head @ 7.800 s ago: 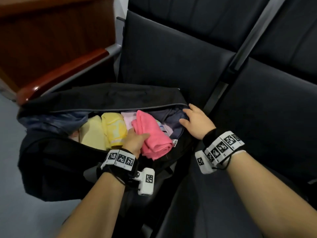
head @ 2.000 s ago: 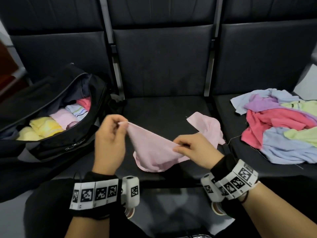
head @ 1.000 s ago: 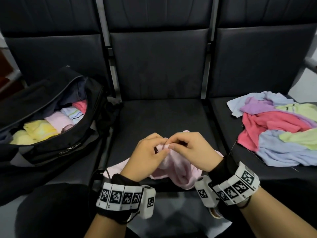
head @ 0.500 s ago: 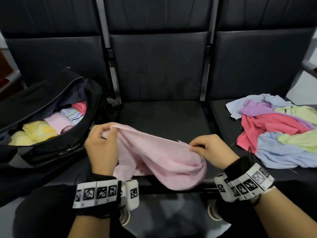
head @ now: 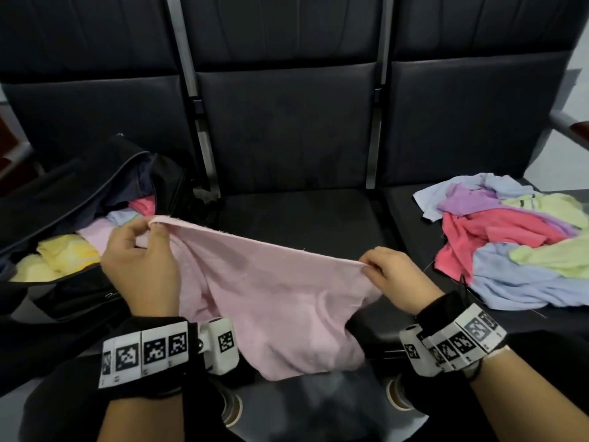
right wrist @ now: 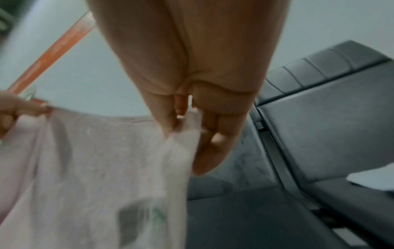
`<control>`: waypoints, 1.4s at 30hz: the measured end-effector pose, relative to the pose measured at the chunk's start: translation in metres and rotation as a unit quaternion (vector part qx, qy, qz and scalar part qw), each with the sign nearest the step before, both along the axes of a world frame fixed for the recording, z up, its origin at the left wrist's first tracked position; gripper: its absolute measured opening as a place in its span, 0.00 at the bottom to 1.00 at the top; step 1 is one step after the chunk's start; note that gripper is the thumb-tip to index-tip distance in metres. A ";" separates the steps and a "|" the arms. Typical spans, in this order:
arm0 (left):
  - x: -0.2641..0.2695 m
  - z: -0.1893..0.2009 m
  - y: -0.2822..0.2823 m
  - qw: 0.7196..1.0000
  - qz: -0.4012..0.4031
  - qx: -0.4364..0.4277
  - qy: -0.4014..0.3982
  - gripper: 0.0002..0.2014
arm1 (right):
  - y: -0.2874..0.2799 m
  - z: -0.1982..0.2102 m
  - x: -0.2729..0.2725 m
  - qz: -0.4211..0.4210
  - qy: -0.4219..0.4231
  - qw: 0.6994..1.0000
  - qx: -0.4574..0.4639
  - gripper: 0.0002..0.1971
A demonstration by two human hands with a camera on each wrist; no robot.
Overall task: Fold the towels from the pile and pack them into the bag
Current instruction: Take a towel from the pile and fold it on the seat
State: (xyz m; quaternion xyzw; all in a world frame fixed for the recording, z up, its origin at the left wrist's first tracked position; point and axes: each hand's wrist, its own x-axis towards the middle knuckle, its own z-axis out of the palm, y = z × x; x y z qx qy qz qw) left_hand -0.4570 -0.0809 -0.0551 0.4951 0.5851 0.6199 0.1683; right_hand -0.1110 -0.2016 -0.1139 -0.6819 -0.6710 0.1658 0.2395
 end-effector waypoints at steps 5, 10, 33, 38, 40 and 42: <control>0.022 0.014 -0.004 0.999 -0.031 0.014 -0.005 0.08 | -0.002 0.018 0.002 -0.080 0.216 0.970 0.073 0.10; 0.069 0.041 -0.013 0.993 -0.098 0.065 0.003 0.09 | -0.003 0.064 -0.022 0.012 0.390 0.910 0.142 0.11; 0.100 -0.008 -0.052 0.869 -0.469 -0.130 0.093 0.08 | 0.009 0.051 -0.075 0.008 0.185 0.979 0.091 0.06; 0.094 -0.003 -0.053 0.862 -0.478 -0.138 0.097 0.08 | 0.010 0.050 -0.080 -0.020 0.165 0.982 0.095 0.08; 0.092 -0.001 -0.055 0.858 -0.485 -0.144 0.094 0.08 | 0.010 0.050 -0.082 -0.028 0.151 0.984 0.093 0.10; 0.092 0.001 -0.056 0.858 -0.484 -0.145 0.095 0.06 | 0.010 0.050 -0.084 -0.034 0.138 0.986 0.091 0.10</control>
